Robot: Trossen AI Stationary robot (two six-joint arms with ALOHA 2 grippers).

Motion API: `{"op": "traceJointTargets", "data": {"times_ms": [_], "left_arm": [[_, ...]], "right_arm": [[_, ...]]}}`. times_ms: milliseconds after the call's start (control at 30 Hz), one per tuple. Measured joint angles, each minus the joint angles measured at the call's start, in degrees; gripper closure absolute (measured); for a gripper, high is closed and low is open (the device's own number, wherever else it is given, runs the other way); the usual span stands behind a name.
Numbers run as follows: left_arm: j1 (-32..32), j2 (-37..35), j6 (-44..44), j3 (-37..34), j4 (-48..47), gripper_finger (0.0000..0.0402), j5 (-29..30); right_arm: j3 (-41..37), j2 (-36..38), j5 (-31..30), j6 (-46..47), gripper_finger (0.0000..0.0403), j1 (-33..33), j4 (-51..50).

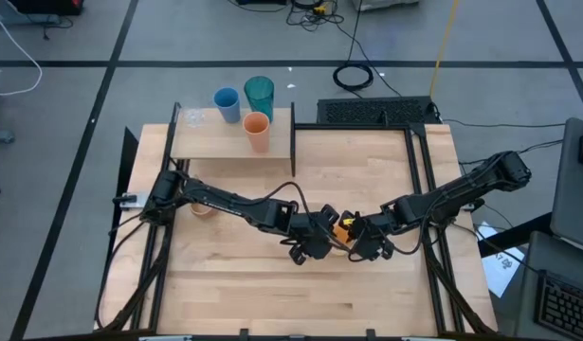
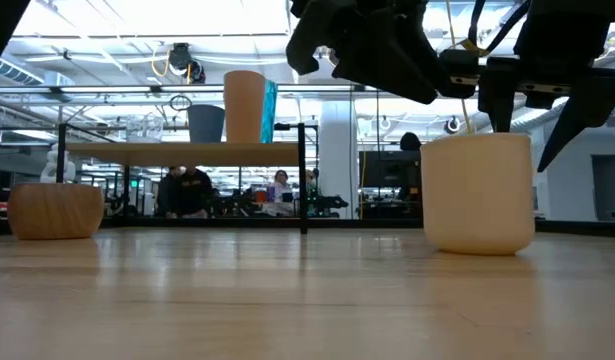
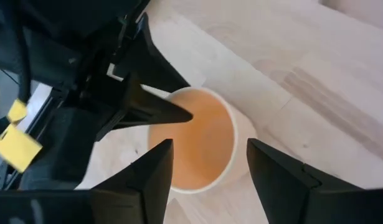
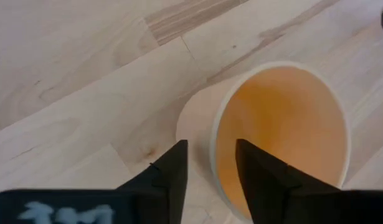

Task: Stack small to large cups/mugs on shelf
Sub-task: Put the orange mug on the shelf

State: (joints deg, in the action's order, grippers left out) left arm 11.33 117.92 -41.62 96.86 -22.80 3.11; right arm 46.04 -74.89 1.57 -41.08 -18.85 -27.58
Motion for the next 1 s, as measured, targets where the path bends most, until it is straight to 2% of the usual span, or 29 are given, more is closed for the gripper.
{"op": "traceJointTargets", "data": {"times_ms": [300, 467, 600, 733, 900, 1000], "left_arm": [[-0.09, -0.01, 0.31, 0.00, -2.04, 0.0194, -0.36], [1.50, -2.41, 1.28, -0.02, -5.11, 0.0194, 0.30], [2.62, -3.62, 1.81, 0.09, -5.09, 0.0194, 2.89], [1.85, -2.40, 4.37, -0.01, -2.80, 0.0194, 3.37], [1.12, 0.63, 7.83, -0.02, 0.17, 0.0193, 2.85], [1.01, 1.27, 8.32, -0.02, 1.22, 0.0178, 1.52]], "right_arm": [[0.01, 0.54, 1.60, 7.86, 0.0238, -1.28, -0.13], [-0.02, 4.57, 1.13, 12.72, 0.0217, -3.37, 0.47], [0.04, 10.66, -1.46, 17.86, 0.0195, -5.40, -0.75], [0.04, 17.88, -4.90, 27.33, 0.0181, -8.63, -3.42], [0.05, 24.81, -11.30, 41.32, 0.0184, -12.39, -7.64], [0.04, 26.73, -14.82, 45.91, 0.0191, -13.80, -9.19]]}}
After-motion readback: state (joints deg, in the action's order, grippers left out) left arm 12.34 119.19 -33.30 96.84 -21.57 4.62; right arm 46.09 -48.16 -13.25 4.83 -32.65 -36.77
